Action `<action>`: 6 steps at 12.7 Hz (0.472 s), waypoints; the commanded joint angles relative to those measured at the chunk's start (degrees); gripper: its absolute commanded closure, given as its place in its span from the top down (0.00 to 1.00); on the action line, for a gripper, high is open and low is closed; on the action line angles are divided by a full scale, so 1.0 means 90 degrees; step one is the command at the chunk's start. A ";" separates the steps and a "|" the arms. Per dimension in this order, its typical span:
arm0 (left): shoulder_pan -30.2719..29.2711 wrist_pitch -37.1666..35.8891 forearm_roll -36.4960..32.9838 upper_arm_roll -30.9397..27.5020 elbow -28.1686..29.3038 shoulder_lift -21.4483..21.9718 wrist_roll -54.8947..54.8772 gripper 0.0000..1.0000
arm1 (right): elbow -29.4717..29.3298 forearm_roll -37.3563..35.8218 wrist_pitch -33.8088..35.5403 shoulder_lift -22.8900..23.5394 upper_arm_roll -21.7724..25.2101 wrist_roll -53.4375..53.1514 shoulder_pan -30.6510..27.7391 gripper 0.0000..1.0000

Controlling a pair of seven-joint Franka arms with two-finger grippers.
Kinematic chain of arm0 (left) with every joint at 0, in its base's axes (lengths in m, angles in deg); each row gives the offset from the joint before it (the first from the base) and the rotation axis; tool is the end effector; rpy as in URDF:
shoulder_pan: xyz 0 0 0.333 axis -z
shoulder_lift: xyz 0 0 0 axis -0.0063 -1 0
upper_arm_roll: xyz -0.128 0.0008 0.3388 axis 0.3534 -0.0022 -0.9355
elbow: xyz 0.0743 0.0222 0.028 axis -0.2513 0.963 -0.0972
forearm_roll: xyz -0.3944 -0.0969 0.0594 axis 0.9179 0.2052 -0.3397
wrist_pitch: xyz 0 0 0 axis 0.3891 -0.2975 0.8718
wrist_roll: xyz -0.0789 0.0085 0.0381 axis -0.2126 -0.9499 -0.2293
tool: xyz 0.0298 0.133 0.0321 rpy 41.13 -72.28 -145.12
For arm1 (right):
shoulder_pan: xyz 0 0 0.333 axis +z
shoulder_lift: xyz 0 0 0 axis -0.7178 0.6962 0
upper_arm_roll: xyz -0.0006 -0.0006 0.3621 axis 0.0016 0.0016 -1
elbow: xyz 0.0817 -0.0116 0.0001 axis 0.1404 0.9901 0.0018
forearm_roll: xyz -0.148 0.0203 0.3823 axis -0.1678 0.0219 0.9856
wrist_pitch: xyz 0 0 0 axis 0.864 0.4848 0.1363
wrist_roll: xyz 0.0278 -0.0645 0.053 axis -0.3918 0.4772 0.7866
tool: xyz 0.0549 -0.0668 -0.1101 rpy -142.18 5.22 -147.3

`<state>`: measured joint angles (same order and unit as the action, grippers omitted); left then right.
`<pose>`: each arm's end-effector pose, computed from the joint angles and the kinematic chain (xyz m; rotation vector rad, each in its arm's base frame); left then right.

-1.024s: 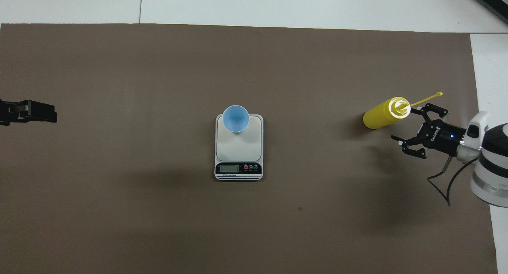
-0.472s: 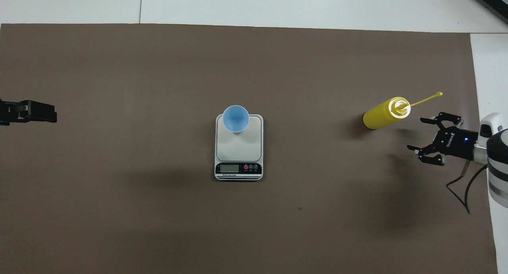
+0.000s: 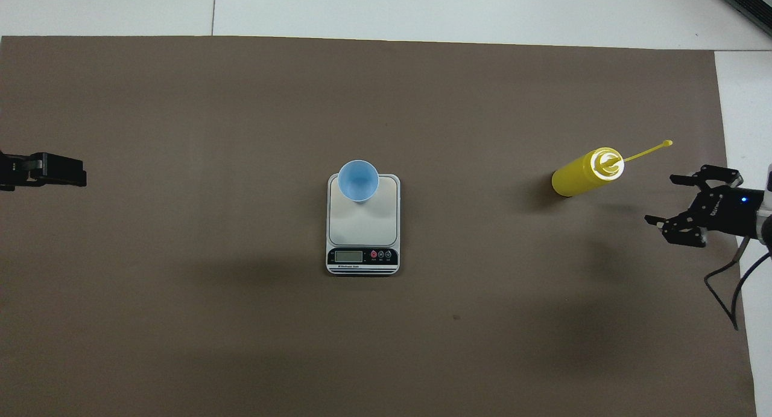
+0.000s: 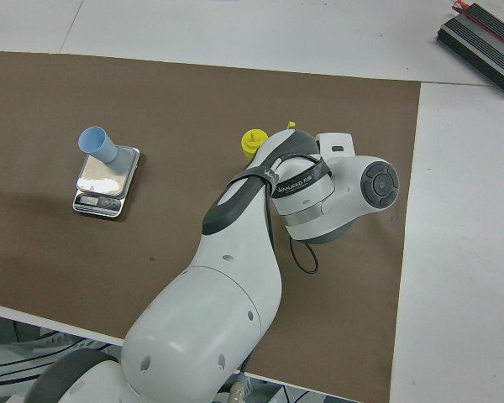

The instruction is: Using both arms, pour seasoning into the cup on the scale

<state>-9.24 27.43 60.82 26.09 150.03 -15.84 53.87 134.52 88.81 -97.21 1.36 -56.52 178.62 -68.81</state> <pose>0.5574 -0.0133 0.6133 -3.1056 -0.0205 -0.1120 0.5400 -0.1670 0.3958 -2.5712 -1.2070 -0.6346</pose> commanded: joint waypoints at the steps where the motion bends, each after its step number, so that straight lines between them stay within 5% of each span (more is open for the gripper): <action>1: -0.0068 -0.0079 -0.0061 0.0037 0.0076 0.0135 -0.0023 1.00 | -0.0025 -0.0779 0.0242 -0.0457 -0.0085 -0.1671 0.0048 1.00; 6: -0.0068 -0.0079 -0.0061 0.0037 0.0076 0.0135 -0.0023 1.00 | -0.0542 -0.2459 0.0797 -0.0908 -0.0134 -0.6025 0.0750 1.00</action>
<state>-9.24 27.43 60.82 26.09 150.03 -15.84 53.87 131.65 71.28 -92.77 -6.09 -57.36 136.55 -63.58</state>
